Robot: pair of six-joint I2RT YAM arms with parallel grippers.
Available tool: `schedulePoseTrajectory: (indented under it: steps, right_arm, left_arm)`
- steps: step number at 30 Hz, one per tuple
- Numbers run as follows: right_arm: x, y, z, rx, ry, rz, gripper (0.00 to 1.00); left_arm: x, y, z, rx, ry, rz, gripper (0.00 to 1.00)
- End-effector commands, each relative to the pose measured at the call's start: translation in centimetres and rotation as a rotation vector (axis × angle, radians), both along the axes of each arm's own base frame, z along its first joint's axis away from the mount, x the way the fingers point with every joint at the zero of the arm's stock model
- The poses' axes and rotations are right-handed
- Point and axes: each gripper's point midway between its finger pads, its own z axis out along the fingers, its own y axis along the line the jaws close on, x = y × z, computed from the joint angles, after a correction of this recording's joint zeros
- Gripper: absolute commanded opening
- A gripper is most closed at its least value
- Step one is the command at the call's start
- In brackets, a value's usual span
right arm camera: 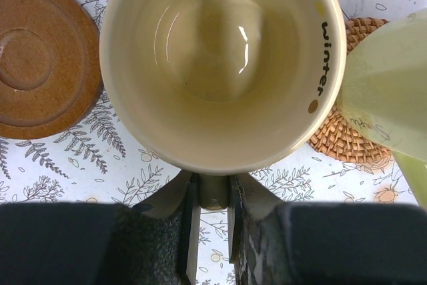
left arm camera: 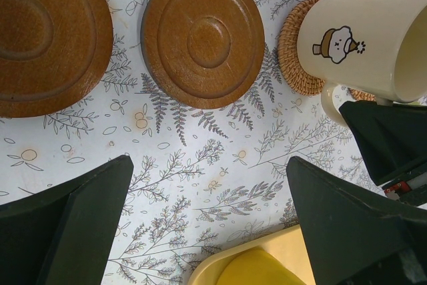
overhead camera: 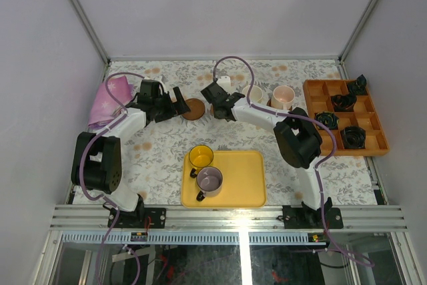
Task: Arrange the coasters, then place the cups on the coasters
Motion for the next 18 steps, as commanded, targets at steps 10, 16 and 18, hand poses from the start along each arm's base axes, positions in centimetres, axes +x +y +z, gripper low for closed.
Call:
schedulePoseTrajectory:
  steps: [10,16,18]
  right_arm:
    - [1.8,0.5,7.0,0.098,-0.172,-0.034,0.0]
    - [1.7,0.9,7.6,0.107,-0.18,-0.023,0.0]
    - [1.7,0.9,7.6,0.108,-0.179,-0.02,0.0]
  left_arm:
    - [0.6,-0.3,0.4,0.003,-0.026,-0.012,1.0]
    - [0.6,-0.2,0.3,0.005,-0.025,-0.009,1.0]
    - [0.6,-0.2,0.3,0.005,-0.024,-0.009,1.0]
